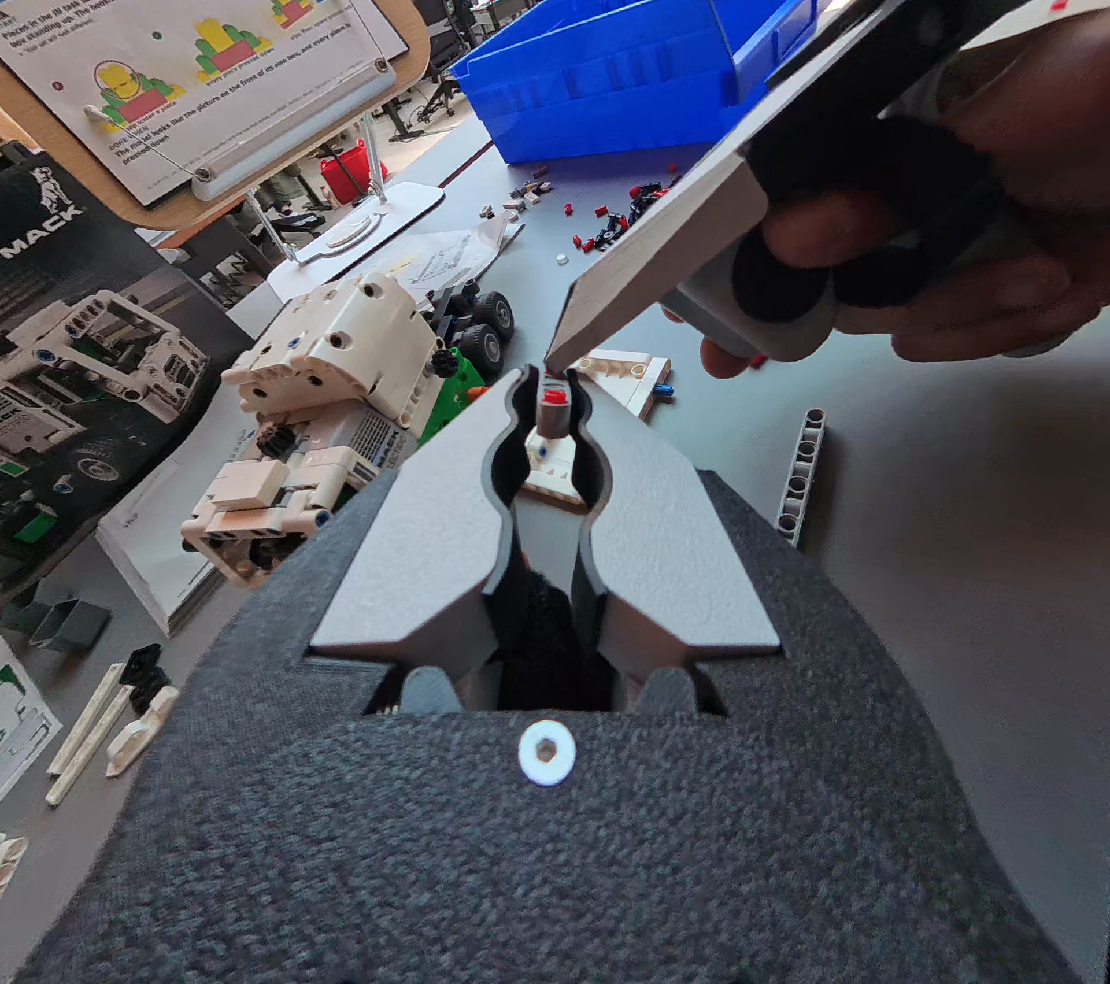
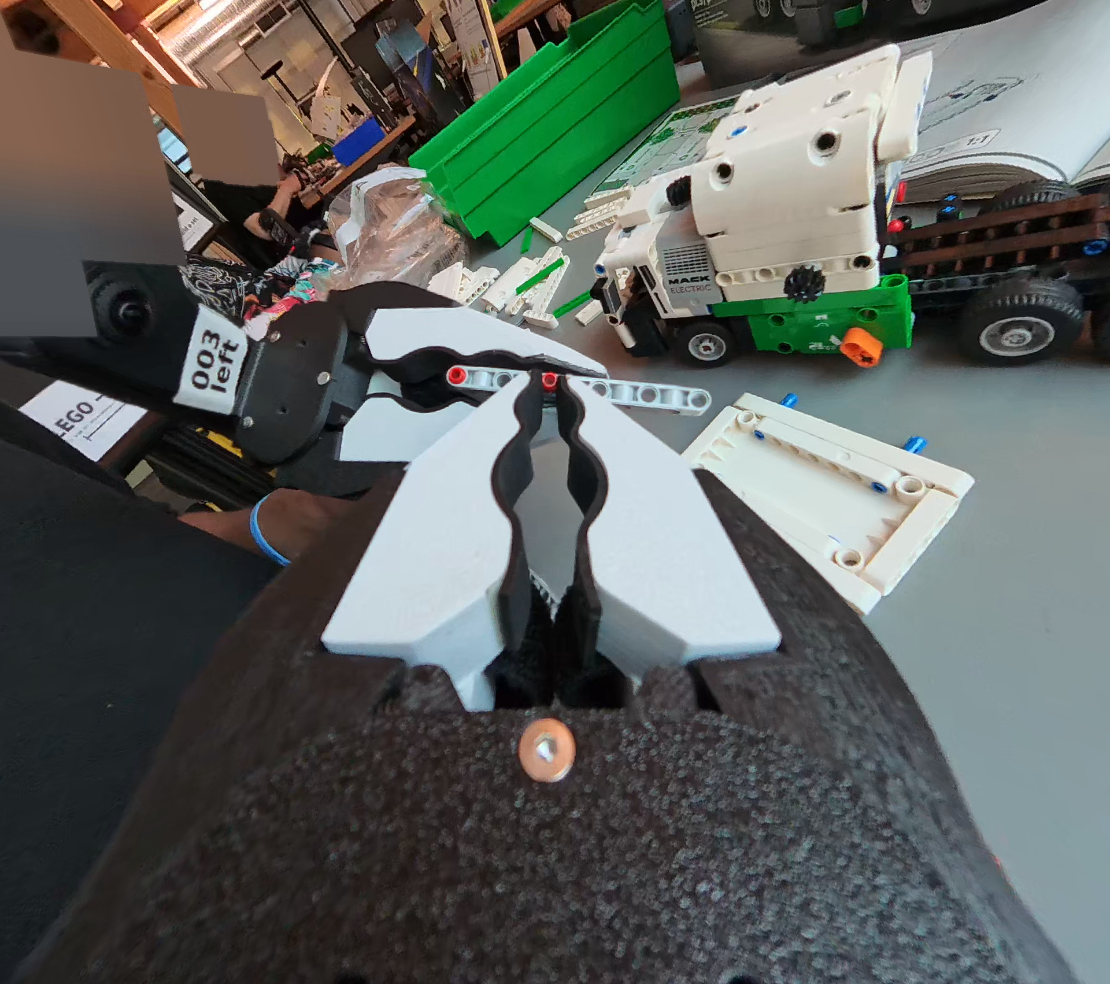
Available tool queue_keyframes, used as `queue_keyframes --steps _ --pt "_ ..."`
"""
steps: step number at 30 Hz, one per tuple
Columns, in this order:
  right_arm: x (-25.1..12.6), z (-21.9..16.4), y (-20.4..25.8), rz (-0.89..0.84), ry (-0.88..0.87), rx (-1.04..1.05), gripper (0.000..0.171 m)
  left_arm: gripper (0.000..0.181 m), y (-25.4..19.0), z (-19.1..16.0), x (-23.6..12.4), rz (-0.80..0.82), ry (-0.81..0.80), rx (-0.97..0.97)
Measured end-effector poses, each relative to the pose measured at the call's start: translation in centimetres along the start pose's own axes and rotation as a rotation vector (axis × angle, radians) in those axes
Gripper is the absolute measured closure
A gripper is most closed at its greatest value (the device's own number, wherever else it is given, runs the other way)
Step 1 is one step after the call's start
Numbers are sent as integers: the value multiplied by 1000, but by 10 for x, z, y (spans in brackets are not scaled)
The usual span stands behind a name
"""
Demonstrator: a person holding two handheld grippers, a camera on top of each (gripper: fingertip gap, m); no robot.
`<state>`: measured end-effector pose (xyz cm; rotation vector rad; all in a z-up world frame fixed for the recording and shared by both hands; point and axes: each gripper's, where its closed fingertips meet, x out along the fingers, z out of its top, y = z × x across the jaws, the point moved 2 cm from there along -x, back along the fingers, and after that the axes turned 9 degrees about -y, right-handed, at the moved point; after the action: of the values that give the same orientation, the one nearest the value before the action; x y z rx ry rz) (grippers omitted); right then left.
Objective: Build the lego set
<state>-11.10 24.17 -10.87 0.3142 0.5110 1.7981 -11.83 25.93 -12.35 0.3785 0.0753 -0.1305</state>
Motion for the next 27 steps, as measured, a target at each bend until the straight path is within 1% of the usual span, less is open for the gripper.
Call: queue_keyframes --steps 2,6,9,11,12,14,15,17,18,19,22,24,27 --pt "1 -1 0 4 13 13 168 175 1 0 0 22 10 42" --pt "-1 2 3 45 27 109 168 176 1 4 -2 30 -13 80" --pt "-2 9 10 60 16 83 166 175 2 10 -5 17 -72 -2" --pt "-4 19 18 98 -28 56 154 175 3 11 -5 -2 -88 -57" --pt "-6 24 20 106 -40 -5 149 175 4 12 -6 -16 -103 -101" --pt "-8 24 21 86 4 -254 141 175 6 16 -7 -58 -136 -207" --pt "-10 21 20 67 47 -417 141 175 5 16 -6 -98 -129 -268" --pt "-10 19 17 2 144 -770 146 175 7 20 -8 -145 -157 -397" --pt "-9 17 17 -16 187 -922 147 175 7 21 -9 -178 -163 -458" --pt "-7 16 16 -30 231 -1031 148 175 8 20 -9 -194 -159 -501" --pt "-3 13 21 -3 276 -1156 148 175 8 19 -10 -225 -153 -549" --pt "-1 11 21 -8 301 -1236 146 175 6 18 -11 -232 -142 -547" --pt "1 7 22 2 323 -1289 146 175 3 17 -10 -244 -129 -546"
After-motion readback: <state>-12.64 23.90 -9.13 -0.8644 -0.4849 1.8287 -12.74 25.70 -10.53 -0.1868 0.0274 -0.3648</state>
